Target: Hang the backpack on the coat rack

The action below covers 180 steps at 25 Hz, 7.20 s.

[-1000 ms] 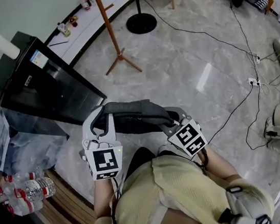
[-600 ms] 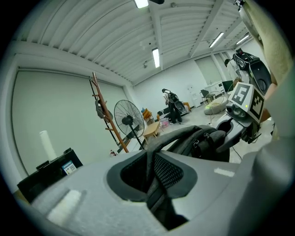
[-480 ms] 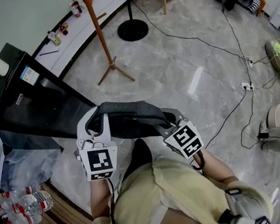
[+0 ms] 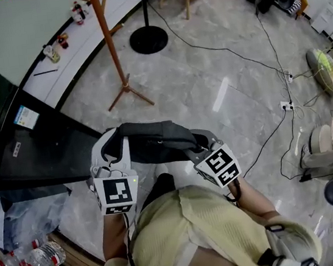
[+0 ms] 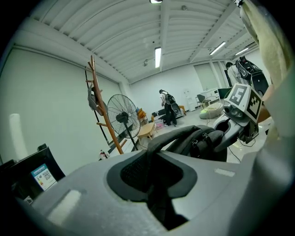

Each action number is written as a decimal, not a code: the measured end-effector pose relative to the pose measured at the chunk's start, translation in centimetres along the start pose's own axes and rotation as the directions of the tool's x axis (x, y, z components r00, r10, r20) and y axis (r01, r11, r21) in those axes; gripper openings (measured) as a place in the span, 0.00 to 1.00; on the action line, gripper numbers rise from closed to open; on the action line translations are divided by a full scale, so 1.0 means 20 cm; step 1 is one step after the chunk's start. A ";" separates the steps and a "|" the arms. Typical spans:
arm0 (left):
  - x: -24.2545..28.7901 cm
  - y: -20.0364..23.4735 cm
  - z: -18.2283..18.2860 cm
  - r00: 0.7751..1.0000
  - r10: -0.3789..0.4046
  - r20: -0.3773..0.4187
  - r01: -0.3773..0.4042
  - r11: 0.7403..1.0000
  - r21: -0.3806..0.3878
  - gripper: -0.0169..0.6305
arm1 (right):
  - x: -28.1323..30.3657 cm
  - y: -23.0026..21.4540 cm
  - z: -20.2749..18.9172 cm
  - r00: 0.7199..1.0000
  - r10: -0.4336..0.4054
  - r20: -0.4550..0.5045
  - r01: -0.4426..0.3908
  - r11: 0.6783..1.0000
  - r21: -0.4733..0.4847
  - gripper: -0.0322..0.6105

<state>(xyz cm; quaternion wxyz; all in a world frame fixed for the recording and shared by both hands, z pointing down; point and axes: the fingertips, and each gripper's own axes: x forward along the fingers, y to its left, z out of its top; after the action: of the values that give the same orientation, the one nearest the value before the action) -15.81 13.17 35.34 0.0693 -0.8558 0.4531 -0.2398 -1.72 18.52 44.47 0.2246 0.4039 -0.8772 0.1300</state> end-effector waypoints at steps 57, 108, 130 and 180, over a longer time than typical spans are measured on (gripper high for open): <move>2.06 0.83 0.06 0.958 0.082 -0.276 -0.074 0.996 0.041 0.10 | 1.48 -1.85 0.51 0.935 0.335 -0.113 -0.339 0.941 -0.011 0.21; 2.40 1.01 -0.12 0.801 0.049 -0.596 -0.089 0.995 -0.038 0.12 | 2.04 -2.17 0.59 0.678 0.662 -0.318 -0.682 0.729 0.065 0.20; 2.31 1.11 -0.18 0.850 0.152 -0.504 -0.229 0.969 -0.094 0.03 | 2.24 -2.06 0.53 0.709 0.625 -0.327 -0.657 0.754 0.018 0.18; 1.90 1.02 -0.21 0.997 0.009 -0.082 -0.057 0.791 -0.610 0.03 | 1.58 -1.77 0.83 0.973 0.232 0.016 -0.232 0.965 0.124 0.22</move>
<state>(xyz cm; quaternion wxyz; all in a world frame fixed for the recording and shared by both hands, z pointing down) -14.91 -28.89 45.34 -0.2238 -0.8147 0.5232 -0.1110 2.58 -31.43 47.57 0.1814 0.3119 -0.9087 0.2099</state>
